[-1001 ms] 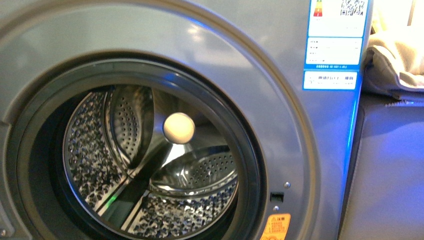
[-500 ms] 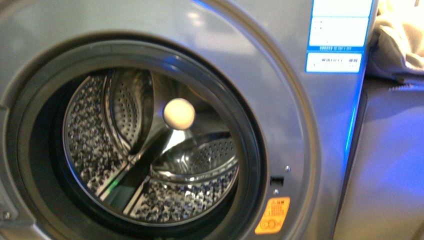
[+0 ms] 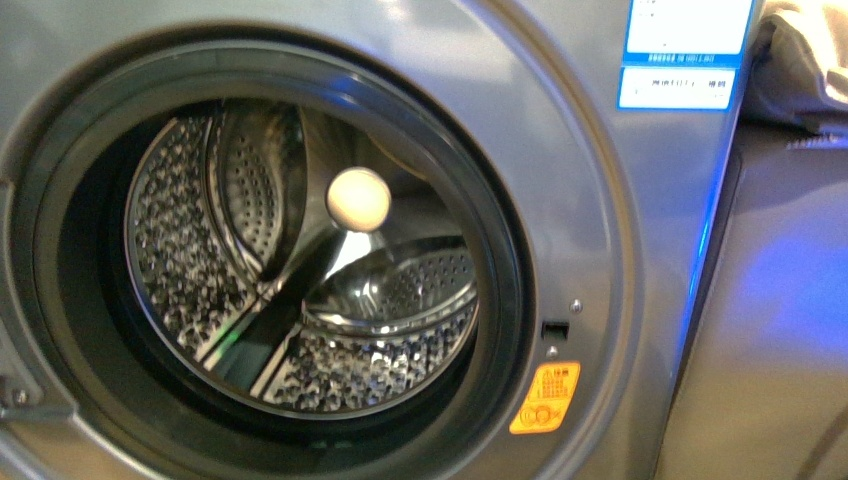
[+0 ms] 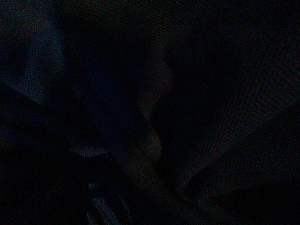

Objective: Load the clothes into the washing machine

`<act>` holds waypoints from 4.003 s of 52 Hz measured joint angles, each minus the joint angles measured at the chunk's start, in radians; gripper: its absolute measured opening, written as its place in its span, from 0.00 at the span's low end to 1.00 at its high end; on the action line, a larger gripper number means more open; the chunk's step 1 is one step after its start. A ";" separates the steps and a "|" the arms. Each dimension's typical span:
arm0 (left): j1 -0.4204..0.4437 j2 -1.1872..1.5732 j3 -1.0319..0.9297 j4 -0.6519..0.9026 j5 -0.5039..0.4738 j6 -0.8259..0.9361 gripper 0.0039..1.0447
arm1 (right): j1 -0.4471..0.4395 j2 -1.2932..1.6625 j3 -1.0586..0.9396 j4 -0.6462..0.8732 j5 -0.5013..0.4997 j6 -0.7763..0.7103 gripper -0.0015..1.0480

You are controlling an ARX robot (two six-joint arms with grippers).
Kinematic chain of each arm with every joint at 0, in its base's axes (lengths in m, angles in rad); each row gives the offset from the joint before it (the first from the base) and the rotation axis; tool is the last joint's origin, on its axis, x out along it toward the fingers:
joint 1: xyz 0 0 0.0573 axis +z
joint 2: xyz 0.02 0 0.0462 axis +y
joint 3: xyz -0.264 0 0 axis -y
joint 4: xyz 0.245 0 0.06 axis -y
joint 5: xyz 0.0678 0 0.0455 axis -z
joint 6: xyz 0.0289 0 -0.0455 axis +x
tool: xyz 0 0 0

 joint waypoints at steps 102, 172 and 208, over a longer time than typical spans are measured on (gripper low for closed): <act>0.000 0.000 0.000 0.000 0.000 0.000 0.94 | -0.045 -1.610 -0.352 0.275 -0.503 0.612 0.04; 0.000 0.000 0.000 0.000 0.000 0.000 0.94 | 1.186 -1.500 0.646 -0.453 0.123 0.466 0.04; 0.000 0.000 0.000 0.000 0.000 0.000 0.94 | 1.204 -1.535 0.547 -0.418 0.032 0.555 0.04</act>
